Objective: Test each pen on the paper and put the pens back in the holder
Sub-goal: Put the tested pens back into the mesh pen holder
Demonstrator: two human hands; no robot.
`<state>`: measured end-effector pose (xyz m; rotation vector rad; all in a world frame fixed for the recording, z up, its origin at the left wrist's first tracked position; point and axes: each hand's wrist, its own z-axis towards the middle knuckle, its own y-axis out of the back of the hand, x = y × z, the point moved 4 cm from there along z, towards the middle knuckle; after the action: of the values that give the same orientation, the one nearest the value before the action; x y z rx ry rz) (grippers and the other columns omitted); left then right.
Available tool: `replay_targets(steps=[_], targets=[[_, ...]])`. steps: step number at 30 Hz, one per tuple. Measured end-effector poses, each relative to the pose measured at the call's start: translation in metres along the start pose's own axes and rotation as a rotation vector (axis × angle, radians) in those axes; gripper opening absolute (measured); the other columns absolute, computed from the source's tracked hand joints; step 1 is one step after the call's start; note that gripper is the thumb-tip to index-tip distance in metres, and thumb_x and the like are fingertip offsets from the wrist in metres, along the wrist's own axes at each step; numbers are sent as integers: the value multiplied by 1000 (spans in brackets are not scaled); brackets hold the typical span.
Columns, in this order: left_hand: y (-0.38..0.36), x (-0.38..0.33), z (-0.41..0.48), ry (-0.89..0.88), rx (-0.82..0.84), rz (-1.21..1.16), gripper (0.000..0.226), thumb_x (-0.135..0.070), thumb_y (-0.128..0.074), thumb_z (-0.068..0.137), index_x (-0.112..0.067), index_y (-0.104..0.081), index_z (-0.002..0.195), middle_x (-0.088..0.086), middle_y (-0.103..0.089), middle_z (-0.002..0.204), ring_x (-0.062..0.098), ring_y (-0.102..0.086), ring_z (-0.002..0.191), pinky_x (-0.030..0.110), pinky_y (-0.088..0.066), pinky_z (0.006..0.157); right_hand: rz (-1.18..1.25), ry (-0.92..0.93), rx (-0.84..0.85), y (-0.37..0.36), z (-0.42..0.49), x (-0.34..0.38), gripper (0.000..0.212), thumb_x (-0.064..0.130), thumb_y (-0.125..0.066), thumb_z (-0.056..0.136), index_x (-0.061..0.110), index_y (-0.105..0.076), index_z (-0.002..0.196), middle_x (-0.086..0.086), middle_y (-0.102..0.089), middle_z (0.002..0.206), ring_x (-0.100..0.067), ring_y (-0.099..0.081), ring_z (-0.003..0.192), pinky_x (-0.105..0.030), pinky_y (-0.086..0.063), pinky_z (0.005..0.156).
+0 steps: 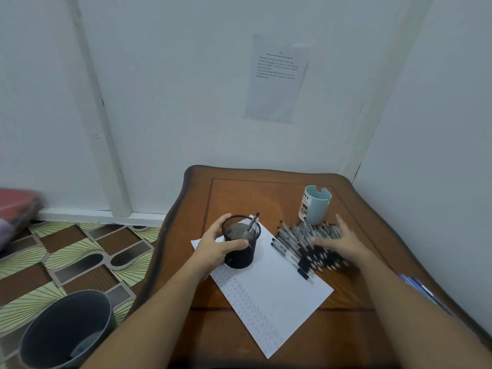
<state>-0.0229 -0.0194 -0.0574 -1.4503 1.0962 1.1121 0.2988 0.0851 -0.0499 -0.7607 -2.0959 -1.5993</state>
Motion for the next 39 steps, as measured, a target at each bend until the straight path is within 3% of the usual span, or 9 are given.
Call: replay_targets(steps=[3, 6, 10, 14, 19, 31, 35, 37, 39], targets=[[1, 0, 1, -7, -2, 26, 79, -17, -90, 60, -40, -51, 126, -7, -56, 122, 18, -56, 111, 43, -52, 96, -64, 11, 99, -7, 15, 2, 157, 98, -64, 23, 49, 11, 151, -6, -5, 167, -37, -10, 151, -63, -8, 119], [0, 0, 1, -8, -10, 23, 75, -12, -86, 67, -40, -51, 126, -10, -55, 120, 16, -55, 108, 42, -53, 94, -179, -20, 54, -13, 12, 15, 146, 96, -66, 32, 53, 9, 151, -8, -11, 166, -39, -12, 150, -61, -10, 118], [0, 0, 0, -7, -17, 17, 77, -14, -88, 63, -41, -51, 126, -10, -55, 120, 17, -55, 109, 42, -53, 93, -127, -32, 3, -17, 13, 20, 120, 63, -82, 64, 50, -2, 153, -14, -12, 164, -40, -10, 148, -59, -14, 118], [0, 0, 0, -16, -28, 26, 75, -12, -86, 66, -41, -52, 126, -10, -56, 119, 17, -56, 108, 40, -54, 90, 4, 5, 87, -19, 18, 25, 117, 35, -86, 72, 46, -3, 154, -14, -13, 164, -38, -16, 149, -60, -17, 119], [-3, -2, -2, -16, -31, 33, 75, -13, -86, 67, -41, -50, 127, -12, -55, 118, 14, -55, 107, 40, -54, 91, 56, 30, 131, -24, 18, 36, 107, 8, -76, 82, 37, -5, 157, -12, -22, 162, -35, -37, 141, -49, -32, 113], [-3, -4, -5, -13, -36, 38, 73, -9, -82, 71, -38, -49, 129, -13, -56, 115, 14, -55, 106, 41, -53, 93, 138, 75, 113, -13, 18, 34, 112, -5, -76, 75, 34, -11, 158, -11, -30, 159, -33, -42, 136, -47, -36, 109], [-3, -5, -6, -11, -45, 45, 74, -12, -84, 70, -40, -49, 129, -11, -56, 118, 14, -55, 107, 42, -53, 93, 197, 25, 113, -11, 18, 30, 103, -9, -76, 71, 23, -25, 154, -10, -57, 128, -26, -59, 109, -42, -45, 93], [-3, -5, -7, -23, -57, 49, 75, -15, -85, 69, -41, -49, 129, -11, -56, 118, 14, -56, 108, 42, -53, 93, 188, 15, 116, -12, 17, 29, 96, -10, -75, 71, 17, -29, 151, -5, -59, 115, -20, -60, 99, -36, -47, 84], [-4, -5, -9, -46, -71, 58, 74, -20, -86, 68, -41, -49, 129, -12, -56, 119, 13, -55, 108, 37, -55, 90, 150, 17, 110, -14, 15, 31, 93, -9, -74, 72, 17, -31, 150, -2, -59, 111, -19, -60, 99, -38, -49, 87]])
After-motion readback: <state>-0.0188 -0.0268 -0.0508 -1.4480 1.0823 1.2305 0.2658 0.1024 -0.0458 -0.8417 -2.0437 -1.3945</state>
